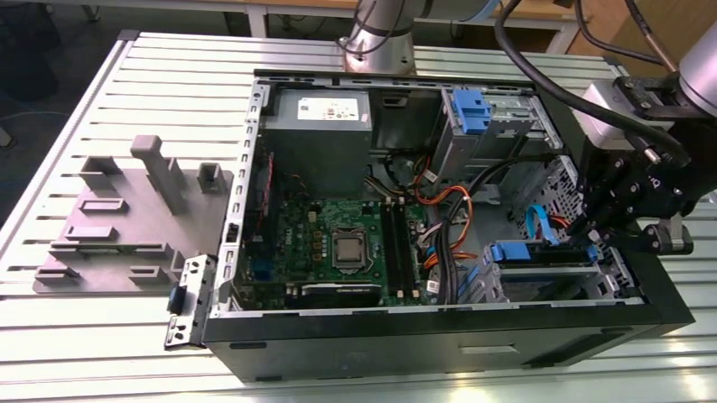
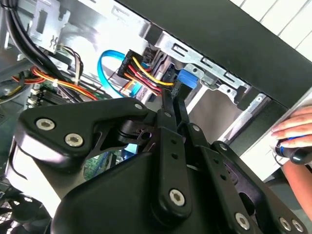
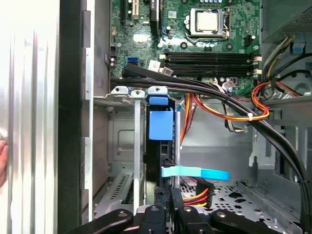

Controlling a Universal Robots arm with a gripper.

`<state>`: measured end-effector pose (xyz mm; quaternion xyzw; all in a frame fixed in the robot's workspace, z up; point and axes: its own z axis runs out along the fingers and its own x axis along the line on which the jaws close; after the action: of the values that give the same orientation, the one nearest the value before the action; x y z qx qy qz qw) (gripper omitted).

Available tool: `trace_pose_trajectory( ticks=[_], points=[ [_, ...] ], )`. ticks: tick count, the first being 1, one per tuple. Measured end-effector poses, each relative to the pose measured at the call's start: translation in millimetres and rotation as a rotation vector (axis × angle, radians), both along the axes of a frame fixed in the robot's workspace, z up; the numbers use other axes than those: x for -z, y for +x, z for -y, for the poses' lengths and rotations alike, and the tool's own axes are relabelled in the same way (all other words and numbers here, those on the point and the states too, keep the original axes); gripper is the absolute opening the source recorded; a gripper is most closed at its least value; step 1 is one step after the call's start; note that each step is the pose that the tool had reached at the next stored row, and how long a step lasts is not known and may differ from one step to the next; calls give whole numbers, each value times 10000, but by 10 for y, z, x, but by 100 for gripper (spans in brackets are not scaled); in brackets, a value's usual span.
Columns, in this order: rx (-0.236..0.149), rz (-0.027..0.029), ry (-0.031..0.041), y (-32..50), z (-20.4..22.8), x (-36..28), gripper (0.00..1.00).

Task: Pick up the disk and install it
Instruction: 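Insert the second disk wire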

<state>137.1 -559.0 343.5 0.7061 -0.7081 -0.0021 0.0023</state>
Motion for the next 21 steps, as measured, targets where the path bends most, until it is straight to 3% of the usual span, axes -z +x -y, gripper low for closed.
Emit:
trace_pose_trajectory(
  ticks=[4, 8, 18, 19, 21],
  points=[
    [0, 0, -126, 0, 2, 11, 16],
    [0, 0, -194, 0, 4, 37, 16],
    [0, 0, -193, 0, 4, 47, 17],
    [0, 0, -195, 0, 4, 46, 24],
    [0, 0, -197, 0, 4, 46, 24]
  ],
)
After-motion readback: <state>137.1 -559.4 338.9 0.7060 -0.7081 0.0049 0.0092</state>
